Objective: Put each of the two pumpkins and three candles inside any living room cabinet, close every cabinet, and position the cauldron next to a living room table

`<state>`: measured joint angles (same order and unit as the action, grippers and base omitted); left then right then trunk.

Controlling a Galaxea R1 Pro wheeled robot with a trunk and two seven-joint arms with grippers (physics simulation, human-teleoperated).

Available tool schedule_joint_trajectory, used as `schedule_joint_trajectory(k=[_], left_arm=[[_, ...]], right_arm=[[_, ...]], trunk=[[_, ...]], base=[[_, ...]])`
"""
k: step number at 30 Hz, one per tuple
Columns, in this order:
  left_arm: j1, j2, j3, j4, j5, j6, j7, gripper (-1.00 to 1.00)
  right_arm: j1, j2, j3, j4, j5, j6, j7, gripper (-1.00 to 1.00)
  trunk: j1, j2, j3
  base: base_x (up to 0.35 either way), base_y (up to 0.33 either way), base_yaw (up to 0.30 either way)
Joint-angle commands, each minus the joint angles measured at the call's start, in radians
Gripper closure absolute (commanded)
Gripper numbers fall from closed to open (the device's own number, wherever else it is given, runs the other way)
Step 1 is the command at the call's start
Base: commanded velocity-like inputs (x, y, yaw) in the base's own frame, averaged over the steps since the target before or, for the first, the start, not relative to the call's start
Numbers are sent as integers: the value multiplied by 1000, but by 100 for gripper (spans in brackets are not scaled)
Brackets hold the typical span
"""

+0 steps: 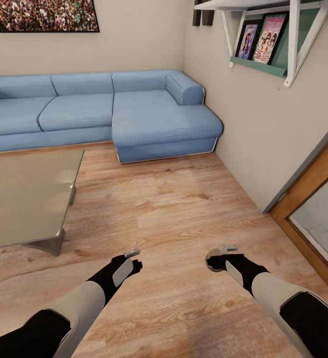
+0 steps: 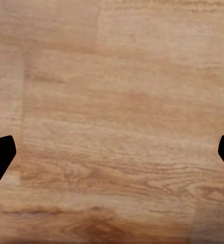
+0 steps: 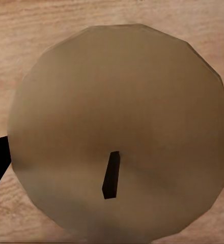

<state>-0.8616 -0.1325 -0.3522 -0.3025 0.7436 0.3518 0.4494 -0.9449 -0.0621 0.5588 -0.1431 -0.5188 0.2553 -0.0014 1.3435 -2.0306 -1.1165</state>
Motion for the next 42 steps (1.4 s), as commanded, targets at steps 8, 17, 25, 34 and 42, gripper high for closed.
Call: schedule_joint_trajectory(k=[8, 17, 25, 34, 42], left_arm=[[-1, 1, -8, -1, 8, 3, 8, -100], [3, 1, -8, -1, 8, 1, 8, -100], [7, 1, -8, -1, 8, 1, 8, -100], [7, 3, -8, 16, 7, 1, 8, -100], [7, 8, -5, 107, 11, -12, 8, -100]], right_arm=[[0, -1, 6, -2, -3, 5, 0, 100], [0, -1, 6, -2, -3, 42, 0, 100], [0, -1, 6, -2, -3, 47, 0, 100], [7, -21, 8, 16, -1, 87, 4, 100], [72, -29, 9, 19, 0, 88, 64, 100]], trunk=[[0, 0, 11], [0, 0, 25], [0, 0, 37], [0, 0, 50], [0, 0, 61]], base=[[-26, -28, 121], [0, 0, 130], [0, 0, 141], [0, 0, 153], [0, 0, 164]])
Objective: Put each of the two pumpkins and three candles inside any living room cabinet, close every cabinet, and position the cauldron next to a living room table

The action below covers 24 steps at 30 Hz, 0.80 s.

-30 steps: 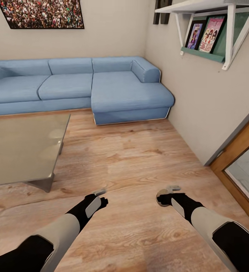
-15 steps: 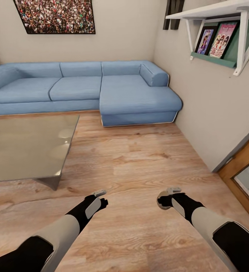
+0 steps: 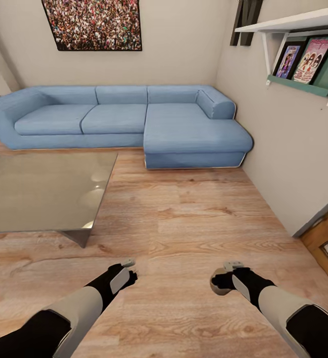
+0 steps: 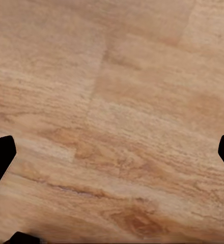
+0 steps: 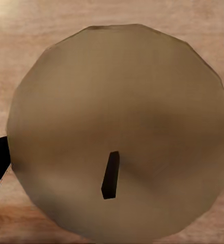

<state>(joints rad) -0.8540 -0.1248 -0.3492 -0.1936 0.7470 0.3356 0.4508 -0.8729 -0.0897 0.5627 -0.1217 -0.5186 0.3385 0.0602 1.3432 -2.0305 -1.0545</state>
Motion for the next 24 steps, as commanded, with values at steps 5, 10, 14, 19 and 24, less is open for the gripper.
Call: schedule_joint_trajectory(k=[5, 10, 14, 19, 24], left_arm=[[0, 2, -7, 42, 5, -71, -38, -100], [0, 2, -8, 64, 2, -81, -80, -100], [0, 3, -8, 64, 2, -81, -82, -100], [0, 8, -8, 72, 2, -80, -82, -100], [0, 18, -8, 85, 1, -81, -83, -100]], right_arm=[[6, -1, 25, -2, 2, 6, 16, 100], [6, -2, 160, -3, -1, 7, 32, 100], [6, -1, 172, -3, -1, 7, 48, 100], [6, -2, 176, -3, -1, 8, 53, 100], [6, -1, 177, -3, 0, 8, 53, 100]], trunk=[[-12, 21, 16], [-31, 56, 38], [-46, 84, 56], [-65, 119, 78], [-84, 154, 100]], base=[[0, 0, 186], [0, 0, 194], [0, 0, 195], [0, 0, 197], [0, 0, 200]])
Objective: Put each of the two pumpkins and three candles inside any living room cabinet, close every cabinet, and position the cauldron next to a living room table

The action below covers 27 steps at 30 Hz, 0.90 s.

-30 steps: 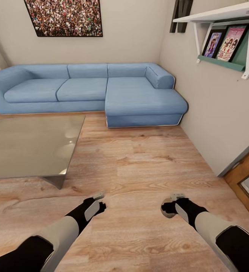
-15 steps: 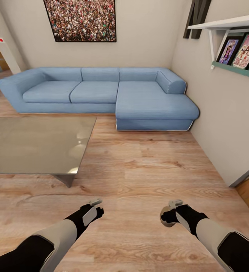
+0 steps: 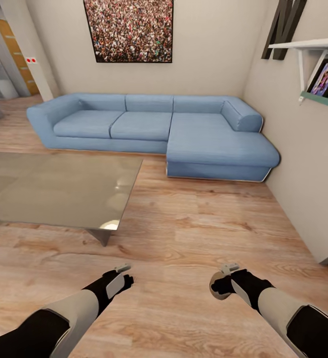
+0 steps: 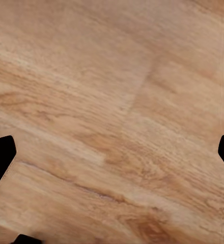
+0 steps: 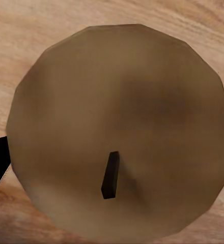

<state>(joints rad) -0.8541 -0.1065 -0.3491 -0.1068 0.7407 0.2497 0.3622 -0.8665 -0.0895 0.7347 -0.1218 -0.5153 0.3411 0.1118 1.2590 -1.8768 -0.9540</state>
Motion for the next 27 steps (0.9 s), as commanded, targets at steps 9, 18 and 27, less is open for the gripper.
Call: schedule_joint_trajectory(k=[9, 18, 27], left_arm=[[0, 2, -10, -1, 7, 4, 6, -100], [0, 1, -11, -1, 8, 1, 7, -100], [0, 1, -11, 1, 8, -1, 7, -100]], right_arm=[[0, -1, 6, -2, -3, 6, 1, 100], [1, 0, 11, -1, -2, 6, -2, 100], [3, 1, 44, -1, -3, 6, -1, 100]], trunk=[[-8, 14, 16], [-8, 14, 27], [-8, 14, 37]], base=[[0, 0, 209], [0, 0, 216], [0, 0, 220]])
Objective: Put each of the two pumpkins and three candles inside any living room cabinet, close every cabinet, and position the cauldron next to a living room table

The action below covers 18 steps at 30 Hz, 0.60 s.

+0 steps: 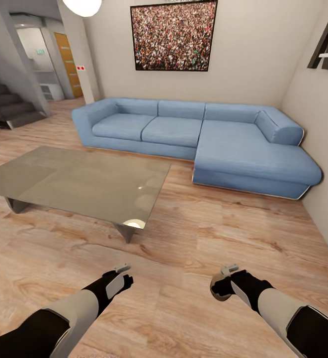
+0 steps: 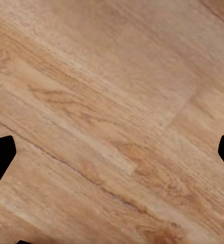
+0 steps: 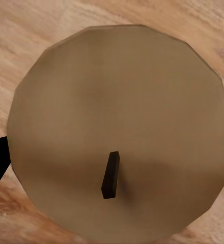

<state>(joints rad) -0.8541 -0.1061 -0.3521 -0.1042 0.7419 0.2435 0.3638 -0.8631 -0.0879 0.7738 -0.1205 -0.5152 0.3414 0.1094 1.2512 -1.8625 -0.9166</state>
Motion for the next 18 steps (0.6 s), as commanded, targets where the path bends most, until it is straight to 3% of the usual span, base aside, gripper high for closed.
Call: schedule_joint_trajectory(k=[1, 18], left_arm=[[0, 0, -8, -2, 7, 5, 6, -100], [0, 0, -8, 22, 7, 3, 6, -100]], right_arm=[[0, -1, 5, -3, -3, 5, 2, 100], [1, 0, 7, -2, -2, 5, 3, 100]], trunk=[[0, 0, 0], [0, 0, 17]], base=[[0, 0, 221], [0, 0, 233]])
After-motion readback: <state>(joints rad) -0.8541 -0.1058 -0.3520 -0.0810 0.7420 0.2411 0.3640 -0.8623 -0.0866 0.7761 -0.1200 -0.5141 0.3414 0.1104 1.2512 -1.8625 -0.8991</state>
